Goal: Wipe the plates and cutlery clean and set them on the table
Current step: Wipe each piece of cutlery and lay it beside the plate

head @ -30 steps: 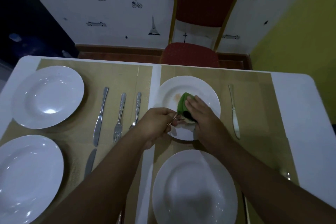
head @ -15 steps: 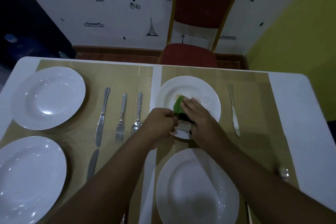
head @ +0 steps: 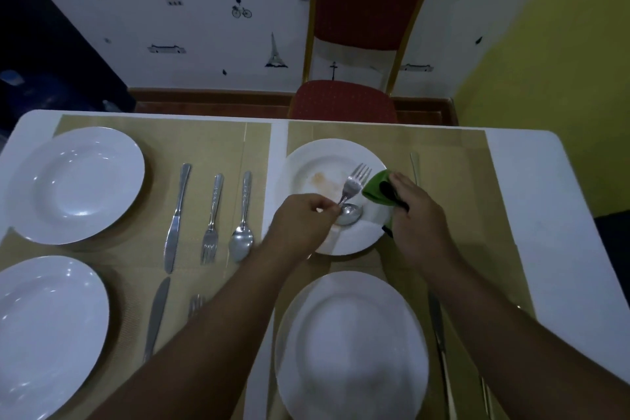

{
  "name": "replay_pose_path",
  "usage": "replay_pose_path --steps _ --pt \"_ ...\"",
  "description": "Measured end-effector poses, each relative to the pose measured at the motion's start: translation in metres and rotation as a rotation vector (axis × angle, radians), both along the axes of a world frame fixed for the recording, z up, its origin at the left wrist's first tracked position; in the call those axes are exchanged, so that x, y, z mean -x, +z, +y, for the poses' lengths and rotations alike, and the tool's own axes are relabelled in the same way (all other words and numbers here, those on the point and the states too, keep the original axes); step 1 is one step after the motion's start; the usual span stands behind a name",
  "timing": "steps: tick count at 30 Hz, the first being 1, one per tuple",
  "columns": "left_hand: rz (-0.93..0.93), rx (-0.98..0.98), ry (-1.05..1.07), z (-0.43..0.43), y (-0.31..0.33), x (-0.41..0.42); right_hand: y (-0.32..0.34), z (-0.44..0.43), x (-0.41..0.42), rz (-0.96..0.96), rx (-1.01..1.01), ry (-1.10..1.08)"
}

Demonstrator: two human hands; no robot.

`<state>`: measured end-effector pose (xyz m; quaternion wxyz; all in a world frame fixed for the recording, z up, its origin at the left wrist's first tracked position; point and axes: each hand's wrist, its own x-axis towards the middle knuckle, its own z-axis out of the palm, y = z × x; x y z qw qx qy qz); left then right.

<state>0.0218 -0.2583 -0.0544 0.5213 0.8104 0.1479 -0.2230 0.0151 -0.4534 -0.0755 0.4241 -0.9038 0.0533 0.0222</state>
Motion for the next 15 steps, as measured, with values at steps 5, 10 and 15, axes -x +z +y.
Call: replay_pose_path --steps 5,10,15 --pt "-0.014 0.132 0.018 -0.039 0.021 -0.004 0.003 -0.031 0.009 -0.002 -0.031 -0.038" --pt "-0.006 0.157 0.023 -0.09 0.012 0.002 0.003 -0.077 0.021 -0.003 -0.009 -0.07" --pt "0.077 0.217 0.075 -0.148 -0.012 0.008 -0.008 -0.125 0.034 -0.011 0.058 -0.087"
